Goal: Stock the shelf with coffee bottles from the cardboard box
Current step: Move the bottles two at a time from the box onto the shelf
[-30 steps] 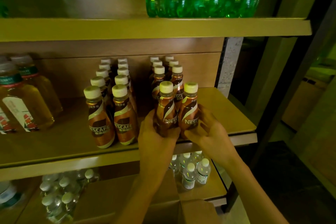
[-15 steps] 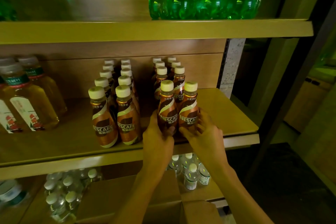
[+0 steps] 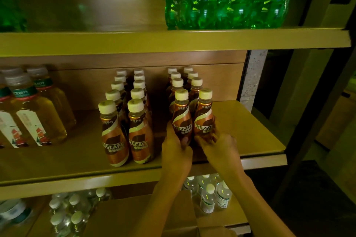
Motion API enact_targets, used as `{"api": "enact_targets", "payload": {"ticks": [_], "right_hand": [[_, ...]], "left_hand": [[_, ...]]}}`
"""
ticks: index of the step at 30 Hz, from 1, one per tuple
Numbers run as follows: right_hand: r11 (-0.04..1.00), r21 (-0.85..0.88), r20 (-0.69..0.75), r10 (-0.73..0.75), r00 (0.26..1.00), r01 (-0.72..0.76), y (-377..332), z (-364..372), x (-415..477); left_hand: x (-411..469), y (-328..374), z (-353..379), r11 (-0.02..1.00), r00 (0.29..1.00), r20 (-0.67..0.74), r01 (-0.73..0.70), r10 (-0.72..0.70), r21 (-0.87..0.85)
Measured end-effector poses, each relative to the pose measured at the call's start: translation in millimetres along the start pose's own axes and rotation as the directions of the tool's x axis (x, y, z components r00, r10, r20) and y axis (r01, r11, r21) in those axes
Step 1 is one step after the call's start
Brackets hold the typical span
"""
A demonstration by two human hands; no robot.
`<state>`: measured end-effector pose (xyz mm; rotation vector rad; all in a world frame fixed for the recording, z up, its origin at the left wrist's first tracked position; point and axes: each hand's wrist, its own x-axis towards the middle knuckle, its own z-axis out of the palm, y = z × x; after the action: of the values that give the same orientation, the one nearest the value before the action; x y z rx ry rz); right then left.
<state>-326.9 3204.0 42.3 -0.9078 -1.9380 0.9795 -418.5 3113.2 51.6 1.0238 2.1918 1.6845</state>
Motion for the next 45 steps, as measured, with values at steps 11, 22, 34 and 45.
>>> {"api": "enact_targets", "payload": {"ticks": [11, 22, 34, 45], "right_hand": [[0.997, -0.077, -0.037, 0.015, 0.999, -0.018, -1.6, 10.3, 21.1], [0.984, -0.177, 0.021, -0.01, 1.0, 0.014, -12.1, 3.5, 15.1], [0.759, -0.63, 0.144, -0.092, 0.985, 0.163, -30.8, -33.0, -51.3], [0.731, -0.641, 0.194, -0.14, 0.971, 0.233, -17.0, -18.3, -170.6]], "left_hand": [[14.0, -0.1, 6.2, 0.999, 0.999, -0.022, 0.026, -0.025, 0.022], [15.6, 7.8, -6.0, 0.985, 1.0, 0.022, 0.0, -0.004, 0.171], [-42.0, 16.7, -39.9, 0.696, 0.961, 0.205, -0.276, 0.186, 0.663], [-147.6, -48.9, -77.1, 0.685, 0.945, 0.31, -0.297, 0.107, 0.665]]}}
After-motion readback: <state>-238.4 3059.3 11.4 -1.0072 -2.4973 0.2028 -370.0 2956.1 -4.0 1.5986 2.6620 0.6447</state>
